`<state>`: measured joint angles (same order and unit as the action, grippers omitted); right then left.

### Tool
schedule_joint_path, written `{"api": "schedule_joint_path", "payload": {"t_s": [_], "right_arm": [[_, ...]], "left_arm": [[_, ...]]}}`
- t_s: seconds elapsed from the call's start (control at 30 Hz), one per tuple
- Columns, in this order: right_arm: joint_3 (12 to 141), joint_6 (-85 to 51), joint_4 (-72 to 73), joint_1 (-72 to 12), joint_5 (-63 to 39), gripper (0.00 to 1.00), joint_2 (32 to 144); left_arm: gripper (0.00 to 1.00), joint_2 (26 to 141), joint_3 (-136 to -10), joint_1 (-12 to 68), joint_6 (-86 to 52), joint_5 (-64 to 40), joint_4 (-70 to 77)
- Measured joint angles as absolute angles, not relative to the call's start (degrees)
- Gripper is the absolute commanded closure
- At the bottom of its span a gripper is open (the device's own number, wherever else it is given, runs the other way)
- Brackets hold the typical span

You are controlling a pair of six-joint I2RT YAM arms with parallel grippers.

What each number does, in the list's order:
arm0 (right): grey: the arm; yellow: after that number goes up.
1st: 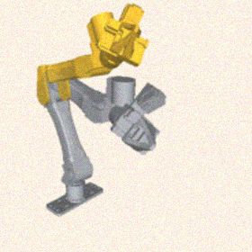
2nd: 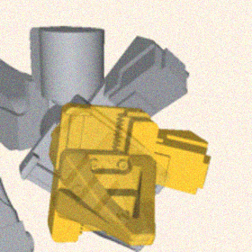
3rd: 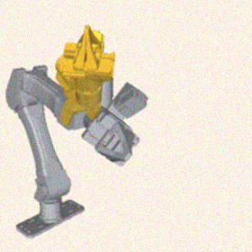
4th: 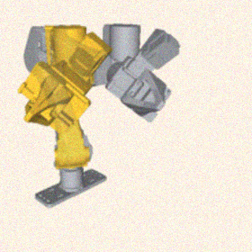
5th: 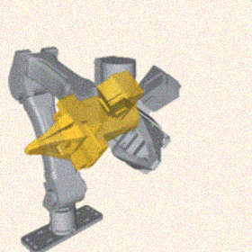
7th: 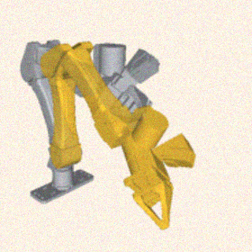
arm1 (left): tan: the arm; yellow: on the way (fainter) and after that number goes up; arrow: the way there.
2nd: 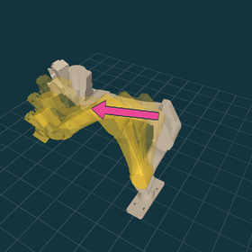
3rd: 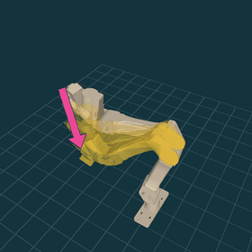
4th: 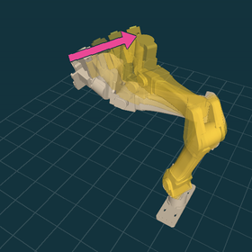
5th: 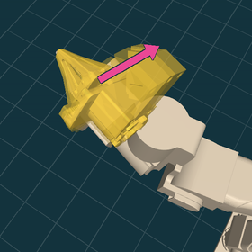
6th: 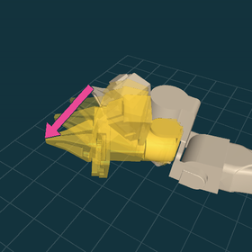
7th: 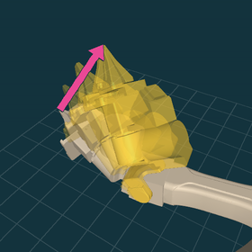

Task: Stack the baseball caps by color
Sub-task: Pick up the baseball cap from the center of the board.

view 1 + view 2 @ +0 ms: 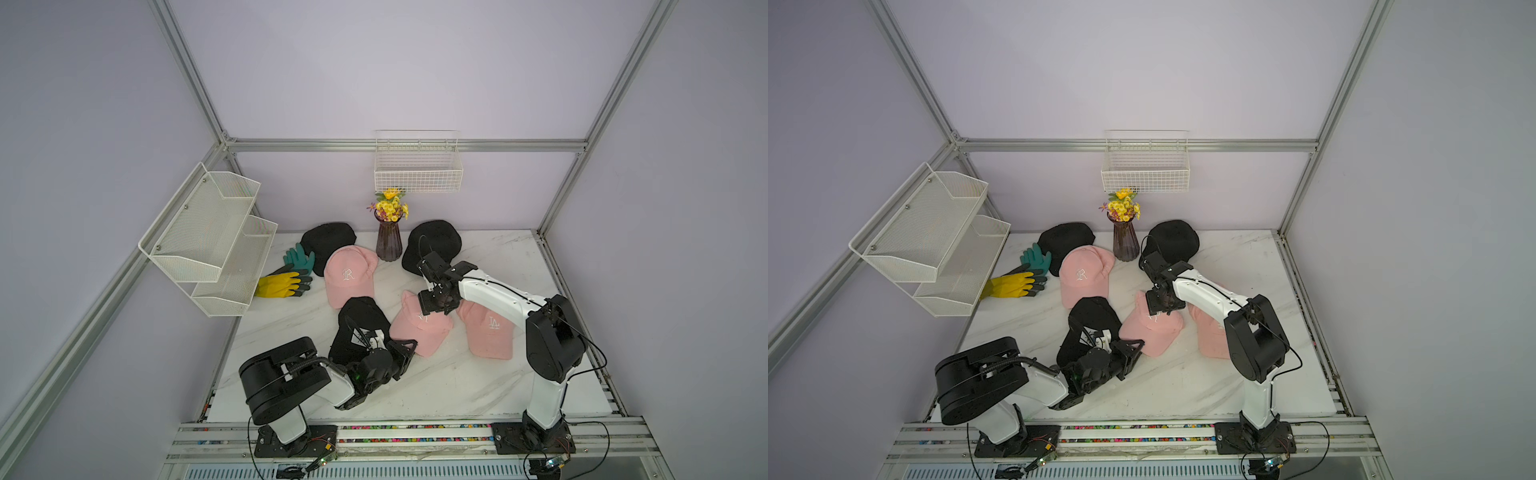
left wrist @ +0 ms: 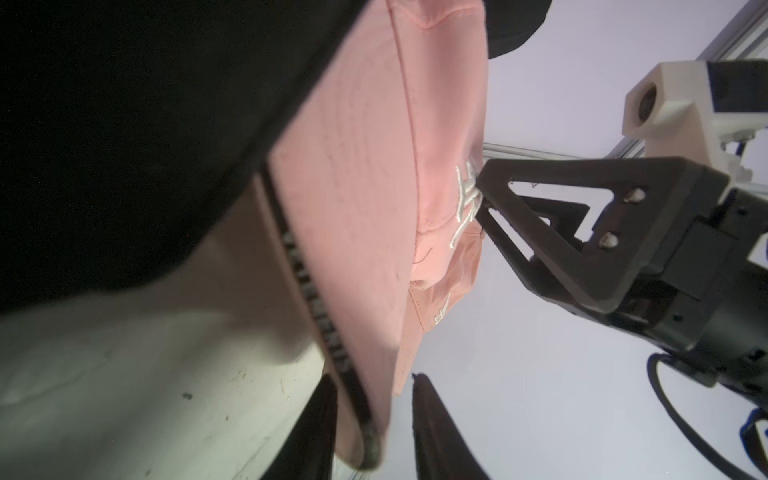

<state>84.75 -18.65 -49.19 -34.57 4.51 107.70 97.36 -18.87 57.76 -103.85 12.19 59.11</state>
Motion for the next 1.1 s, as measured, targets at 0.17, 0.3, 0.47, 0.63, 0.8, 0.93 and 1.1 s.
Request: {"api": "schedule_joint_path", "payload": {"t_s": [0.17, 0.3, 0.47, 0.63, 0.8, 0.93, 1.1], "right_arm": [[84.75, -19.18, -49.12, -34.57, 3.75, 0.14, 107.59], [84.86, -21.85, -49.47, -34.57, 5.56, 0.03, 105.47], [86.52, -28.05, -50.72, -33.69, 11.57, 0.03, 97.06], [88.27, -34.37, -51.00, -25.47, 12.19, 0.03, 87.02], [90.80, -42.52, -55.90, -16.51, 15.81, 0.03, 83.00], [97.73, -47.79, -63.37, -16.45, 19.73, 0.03, 83.53], [103.18, -52.14, -69.19, -16.51, 22.37, 0.03, 82.81]], "left_arm": [[1.00, 102.63, -19.66, 57.76, -104.49, 12.36, 69.17], [1.00, 104.38, -21.69, 57.78, -104.60, 12.64, 70.87], [1.00, 103.61, -25.43, 57.95, -104.47, 13.58, 66.92], [1.00, 97.19, -29.65, 58.83, -103.68, 15.68, 55.20], [1.00, 89.84, -35.94, 60.18, -100.82, 19.49, 41.32], [1.00, 88.05, -43.31, 61.76, -98.87, 22.55, 32.69], [1.00, 89.27, -50.78, 63.75, -97.91, 25.12, 25.63]]}}
